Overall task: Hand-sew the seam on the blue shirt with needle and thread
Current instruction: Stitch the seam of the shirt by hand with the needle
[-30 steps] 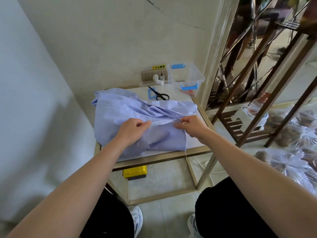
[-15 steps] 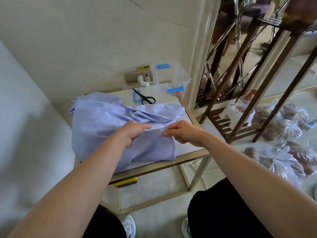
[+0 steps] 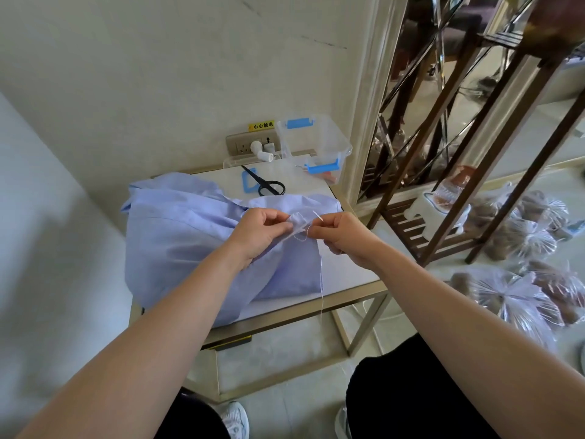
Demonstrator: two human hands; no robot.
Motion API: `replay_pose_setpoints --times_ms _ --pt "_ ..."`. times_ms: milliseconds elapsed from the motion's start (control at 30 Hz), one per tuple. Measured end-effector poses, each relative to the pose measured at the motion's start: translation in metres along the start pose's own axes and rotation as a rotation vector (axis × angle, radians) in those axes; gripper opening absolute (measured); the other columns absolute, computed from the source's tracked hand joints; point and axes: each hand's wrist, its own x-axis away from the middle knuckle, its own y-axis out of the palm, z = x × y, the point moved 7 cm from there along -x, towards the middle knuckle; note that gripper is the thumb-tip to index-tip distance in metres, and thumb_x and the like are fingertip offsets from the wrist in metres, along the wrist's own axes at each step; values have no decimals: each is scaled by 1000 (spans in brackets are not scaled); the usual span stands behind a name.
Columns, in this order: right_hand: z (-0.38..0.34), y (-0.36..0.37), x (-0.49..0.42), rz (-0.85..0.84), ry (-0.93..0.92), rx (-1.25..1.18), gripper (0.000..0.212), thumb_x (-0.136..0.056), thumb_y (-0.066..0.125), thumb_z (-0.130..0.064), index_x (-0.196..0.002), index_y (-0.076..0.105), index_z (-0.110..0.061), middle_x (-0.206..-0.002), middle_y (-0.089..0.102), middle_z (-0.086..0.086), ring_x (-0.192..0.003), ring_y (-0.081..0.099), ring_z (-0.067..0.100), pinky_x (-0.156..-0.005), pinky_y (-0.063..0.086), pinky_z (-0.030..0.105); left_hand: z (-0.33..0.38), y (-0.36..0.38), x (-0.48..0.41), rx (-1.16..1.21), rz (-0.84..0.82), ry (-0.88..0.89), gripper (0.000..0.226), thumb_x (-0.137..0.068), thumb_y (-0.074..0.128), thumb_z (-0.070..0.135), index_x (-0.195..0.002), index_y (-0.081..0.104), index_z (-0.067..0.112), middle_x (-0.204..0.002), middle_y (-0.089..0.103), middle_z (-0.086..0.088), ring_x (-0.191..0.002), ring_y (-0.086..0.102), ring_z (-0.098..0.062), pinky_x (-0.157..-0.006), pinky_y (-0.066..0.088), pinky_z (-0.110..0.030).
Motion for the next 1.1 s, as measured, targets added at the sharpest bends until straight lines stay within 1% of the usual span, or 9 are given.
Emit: replay_pose_setpoints --times_ms 267,333,400,533,667,767,833,933,1100 --pt "-10 2 2 49 -21 12 18 -88 72 -18 -71 68 -14 -44 38 -13 -51 23 12 -44 23 17 18 2 12 43 -18 76 27 -91 64 16 -71 78 26 -85 67 -10 -86 59 -16 -92 48 -33" --pt "-12 2 3 55 -21 20 18 -87 73 -20 -70 68 -15 -44 39 -14 -52 23 13 -45 23 18 21 3 15 13 -52 95 19 -85 63 27 -80 77 16 -84 62 -10 -84 55 -19 -87 43 -31" --pt "-13 1 4 68 -19 28 19 -87 73 -22 -69 68 -16 -44 39 -14 -52 24 13 -47 23 19 21 4 17 -17 -97 112 13 -87 65 18 -91 77 17 -88 70 -3 -88 63 -12 -88 45 -22" --pt "-13 0 4 102 -8 41 17 -87 73 -23 -73 69 -15 -42 41 -17 -52 26 13 -49 24 21 24 5 22 -130 -135 181 44 -85 61 -7 -99 67 35 -96 69 17 -88 61 9 -82 47 -10" --pt "-17 1 8 138 -18 46 24 -92 68 -27 -72 67 -13 -40 42 -18 -46 27 9 -48 25 20 18 -3 20 -166 -43 178 28 -88 64 1 -102 71 24 -101 73 -6 -91 62 -8 -83 50 -24" --pt "-18 -11 11 244 -37 46 23 -97 61 -29 -86 73 -13 -38 45 -20 -40 25 6 -46 23 21 11 -6 18 -198 2 152 21 -92 65 9 -111 71 13 -111 72 -6 -104 62 -11 -92 49 -29" --pt "-15 -25 13 384 -49 7 24 -97 60 -29 -85 75 -15 -45 48 -16 -39 24 6 -46 24 22 6 -10 16 -199 42 139 21 -95 60 10 -113 71 9 -109 70 1 -105 60 -9 -88 45 -21" --pt "-9 -47 17 555 14 84 19 -90 66 -22 -77 75 -11 -64 55 12 -50 41 18 -50 36 29 2 -14 15 -162 95 121 17 -96 58 12 -99 75 14 -95 70 -5 -88 56 -9 -78 43 -23" --pt "8 -25 23 -42 374 665 29 -81 70 -3 -110 67 -4 -73 52 4 -51 35 13 -45 31 21 -4 -16 10 -142 124 108 19 -97 60 19 -94 73 6 -85 63 -3 -80 51 -10 -76 39 -25"
